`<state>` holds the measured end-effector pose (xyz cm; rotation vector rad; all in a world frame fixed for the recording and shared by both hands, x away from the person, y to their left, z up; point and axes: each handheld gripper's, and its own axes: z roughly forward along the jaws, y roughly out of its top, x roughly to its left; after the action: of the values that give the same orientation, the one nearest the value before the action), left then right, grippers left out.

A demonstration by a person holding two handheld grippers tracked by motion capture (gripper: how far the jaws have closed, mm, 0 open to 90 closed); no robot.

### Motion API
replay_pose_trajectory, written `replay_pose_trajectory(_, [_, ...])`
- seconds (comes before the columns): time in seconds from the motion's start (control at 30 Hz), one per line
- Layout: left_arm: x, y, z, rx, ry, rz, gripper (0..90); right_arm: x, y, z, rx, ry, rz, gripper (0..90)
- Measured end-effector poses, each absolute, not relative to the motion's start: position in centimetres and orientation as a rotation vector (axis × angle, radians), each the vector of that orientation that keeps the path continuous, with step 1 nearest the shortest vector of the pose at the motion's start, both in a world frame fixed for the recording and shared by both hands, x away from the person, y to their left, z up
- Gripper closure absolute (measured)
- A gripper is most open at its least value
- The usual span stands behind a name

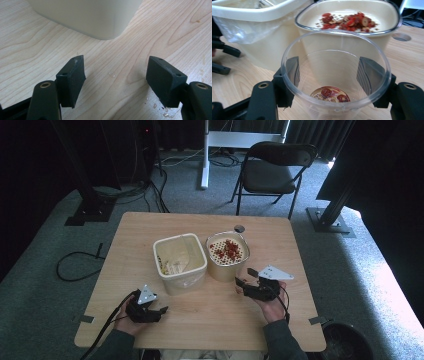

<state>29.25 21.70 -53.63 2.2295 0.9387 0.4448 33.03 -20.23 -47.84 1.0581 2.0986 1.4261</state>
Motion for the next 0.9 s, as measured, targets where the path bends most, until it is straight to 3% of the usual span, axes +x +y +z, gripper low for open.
replay_pose_trajectory(0.9, [29.4, 21.8, -53.8, 2.233, 0.957, 0.429, 31.9, 36.1, -24.0, -45.5, 1.132, 1.96, 1.255, 35.4])
